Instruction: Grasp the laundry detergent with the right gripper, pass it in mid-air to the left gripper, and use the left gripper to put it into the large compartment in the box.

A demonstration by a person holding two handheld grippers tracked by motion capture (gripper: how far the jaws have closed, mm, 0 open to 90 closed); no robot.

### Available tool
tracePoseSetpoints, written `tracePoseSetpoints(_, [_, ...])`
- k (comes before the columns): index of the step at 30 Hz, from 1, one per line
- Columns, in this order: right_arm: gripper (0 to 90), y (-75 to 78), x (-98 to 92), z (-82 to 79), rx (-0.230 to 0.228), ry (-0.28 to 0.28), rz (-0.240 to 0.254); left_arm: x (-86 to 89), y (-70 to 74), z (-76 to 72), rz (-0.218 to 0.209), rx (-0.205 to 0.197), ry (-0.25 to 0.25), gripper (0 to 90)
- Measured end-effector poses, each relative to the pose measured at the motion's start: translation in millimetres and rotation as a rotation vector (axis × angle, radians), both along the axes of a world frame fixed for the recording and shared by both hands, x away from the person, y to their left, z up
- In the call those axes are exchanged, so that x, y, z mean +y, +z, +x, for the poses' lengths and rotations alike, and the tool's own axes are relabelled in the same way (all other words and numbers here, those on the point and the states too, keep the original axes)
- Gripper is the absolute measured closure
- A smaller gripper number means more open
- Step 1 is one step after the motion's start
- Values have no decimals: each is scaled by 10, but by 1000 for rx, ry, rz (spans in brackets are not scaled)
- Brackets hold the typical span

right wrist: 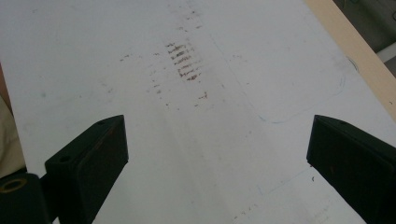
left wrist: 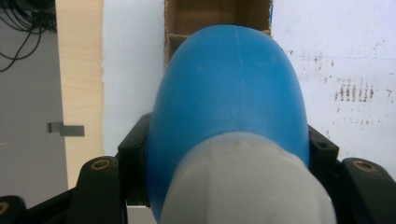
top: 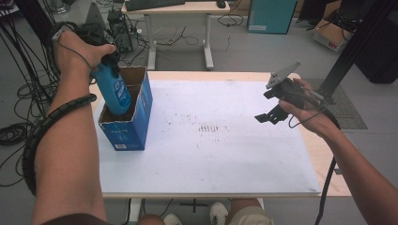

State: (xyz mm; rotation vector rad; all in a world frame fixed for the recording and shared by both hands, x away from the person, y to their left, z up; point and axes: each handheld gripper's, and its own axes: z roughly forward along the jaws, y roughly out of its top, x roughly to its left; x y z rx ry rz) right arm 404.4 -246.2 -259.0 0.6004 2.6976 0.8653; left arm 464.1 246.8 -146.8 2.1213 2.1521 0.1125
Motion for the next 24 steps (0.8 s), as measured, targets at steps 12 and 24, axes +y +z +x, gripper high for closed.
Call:
tracePoseSetpoints(12, [52, -34, 3, 9, 5, 3, -13, -68, -322, -2, 6, -6, -4, 373])
tracePoseSetpoints(24, [52, -85, -21, 8, 11, -8, -9, -116, -683, -1, 15, -9, -18, 372])
